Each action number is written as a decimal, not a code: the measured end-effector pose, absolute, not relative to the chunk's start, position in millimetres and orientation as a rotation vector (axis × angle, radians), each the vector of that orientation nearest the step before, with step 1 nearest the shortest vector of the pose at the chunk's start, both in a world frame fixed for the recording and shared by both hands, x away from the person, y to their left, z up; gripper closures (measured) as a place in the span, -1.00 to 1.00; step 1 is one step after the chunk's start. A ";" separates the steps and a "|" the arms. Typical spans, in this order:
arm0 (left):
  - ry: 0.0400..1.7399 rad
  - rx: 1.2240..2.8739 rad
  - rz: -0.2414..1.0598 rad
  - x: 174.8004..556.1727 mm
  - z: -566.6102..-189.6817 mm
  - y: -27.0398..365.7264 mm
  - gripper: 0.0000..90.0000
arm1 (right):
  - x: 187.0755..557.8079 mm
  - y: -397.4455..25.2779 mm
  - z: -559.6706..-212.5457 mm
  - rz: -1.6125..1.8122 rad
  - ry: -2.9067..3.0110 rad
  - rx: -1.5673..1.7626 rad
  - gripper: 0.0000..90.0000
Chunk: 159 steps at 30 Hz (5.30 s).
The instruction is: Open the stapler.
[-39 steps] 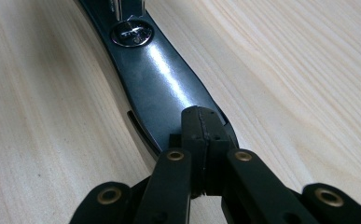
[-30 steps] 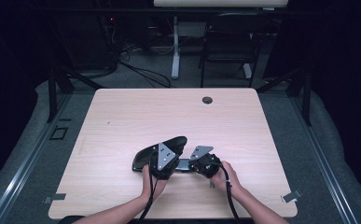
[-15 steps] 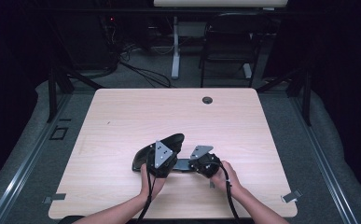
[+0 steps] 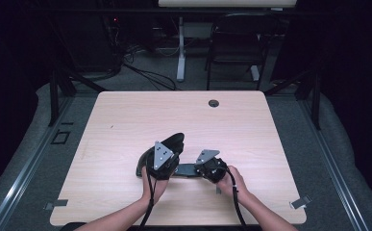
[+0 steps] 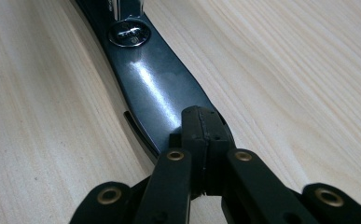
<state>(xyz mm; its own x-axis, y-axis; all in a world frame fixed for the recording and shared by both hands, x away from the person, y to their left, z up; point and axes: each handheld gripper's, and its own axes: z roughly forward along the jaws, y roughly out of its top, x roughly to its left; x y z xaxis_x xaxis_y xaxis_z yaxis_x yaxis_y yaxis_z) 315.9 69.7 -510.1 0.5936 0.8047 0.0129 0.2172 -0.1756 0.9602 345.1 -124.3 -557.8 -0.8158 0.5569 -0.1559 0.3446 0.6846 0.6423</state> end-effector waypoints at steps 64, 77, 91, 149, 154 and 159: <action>0.963 1.524 0.724 308.6 -473.6 122.5 0.95 | 345.4 -123.8 -558.5 0.870 2.558 0.704 1.00; 0.965 1.520 0.731 308.4 -472.4 129.1 0.95 | 345.6 -123.7 -558.8 0.873 2.557 0.701 1.00; 0.982 1.514 0.760 307.7 -470.7 137.5 0.95 | 345.5 -123.2 -558.9 0.871 2.560 0.698 1.00; 1.060 1.476 0.810 302.6 -471.4 173.9 1.00 | 344.7 -122.7 -558.8 0.861 2.558 0.699 1.00; 1.070 1.477 0.810 302.9 -471.1 175.6 1.00 | 344.4 -122.3 -559.1 0.865 2.555 0.699 1.00; 1.083 1.474 0.821 303.4 -470.9 176.7 1.00 | 344.3 -122.3 -559.2 0.863 2.554 0.700 1.00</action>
